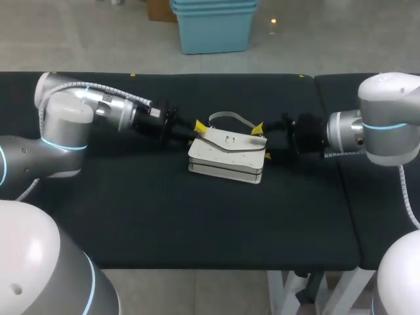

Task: Pick up the bag, open it, inspect its contents, close it, and place it on the opposite side

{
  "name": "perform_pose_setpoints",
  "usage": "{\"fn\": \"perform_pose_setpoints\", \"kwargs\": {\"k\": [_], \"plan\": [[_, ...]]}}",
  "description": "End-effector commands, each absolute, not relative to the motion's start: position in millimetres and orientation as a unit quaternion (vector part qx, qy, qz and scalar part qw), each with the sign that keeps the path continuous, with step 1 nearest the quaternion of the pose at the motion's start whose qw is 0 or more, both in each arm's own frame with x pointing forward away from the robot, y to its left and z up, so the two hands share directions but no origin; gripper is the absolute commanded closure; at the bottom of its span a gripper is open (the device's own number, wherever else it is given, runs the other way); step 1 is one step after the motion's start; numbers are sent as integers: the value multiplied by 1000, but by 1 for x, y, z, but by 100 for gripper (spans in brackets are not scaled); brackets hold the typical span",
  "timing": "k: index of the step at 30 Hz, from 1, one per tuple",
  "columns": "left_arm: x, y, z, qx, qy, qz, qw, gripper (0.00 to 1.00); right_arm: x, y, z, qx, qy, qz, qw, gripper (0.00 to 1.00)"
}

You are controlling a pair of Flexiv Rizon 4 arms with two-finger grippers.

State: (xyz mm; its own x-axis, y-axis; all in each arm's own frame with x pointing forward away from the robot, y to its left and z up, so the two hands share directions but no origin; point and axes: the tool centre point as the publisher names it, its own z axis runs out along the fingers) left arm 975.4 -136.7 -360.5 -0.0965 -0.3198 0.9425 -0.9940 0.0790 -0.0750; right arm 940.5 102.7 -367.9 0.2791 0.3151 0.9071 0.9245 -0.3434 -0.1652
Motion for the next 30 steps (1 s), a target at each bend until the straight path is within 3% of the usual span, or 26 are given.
{"fn": "perform_pose_setpoints", "kwargs": {"k": [1, 5, 6, 7, 8, 9, 10, 19, 20, 21, 22, 23, 25, 30], "plan": [[977, -139, -363, 538, -607, 418, 410, 53, 939, 105, -368, -709, -436, -414, 369, 38], [979, -143, -365, 539, -602, 417, 416, 56, 940, 105, -368, -708, -436, -416, 368, 60], [979, -143, -365, 540, -601, 417, 416, 60, 940, 105, -367, -708, -436, -417, 367, 77], [979, -143, -365, 540, -601, 418, 416, 71, 940, 106, -367, -708, -437, -418, 366, 100], [978, -144, -366, 544, -600, 416, 413, 77, 939, 106, -368, -708, -438, -418, 365, 100], [978, -145, -367, 546, -599, 416, 412, 97, 939, 106, -369, -708, -438, -417, 364, 100], [978, -145, -369, 546, -599, 414, 414, 100, 939, 106, -371, -709, -439, -416, 364, 100], [976, -144, -380, 557, -591, 407, 418, 100, 938, 105, -382, -714, -434, -408, 369, 100], [976, -144, -381, 557, -591, 407, 419, 100, 938, 105, -382, -714, -434, -407, 369, 78], [975, -144, -380, 557, -591, 406, 419, 93, 939, 105, -382, -714, -434, -406, 369, 58], [974, -144, -378, 556, -592, 406, 419, 60, 939, 105, -381, -714, -434, -407, 369, 23], [973, -144, -375, 554, -593, 408, 418, 34, 940, 105, -380, -714, -435, -408, 368, 0], [972, -144, -372, 553, -594, 412, 413, 13, 940, 105, -377, -712, -435, -412, 366, 0], [975, -142, -374, 560, -584, 416, 415, 3, 942, 106, -375, -709, -436, -417, 367, 0]]}}
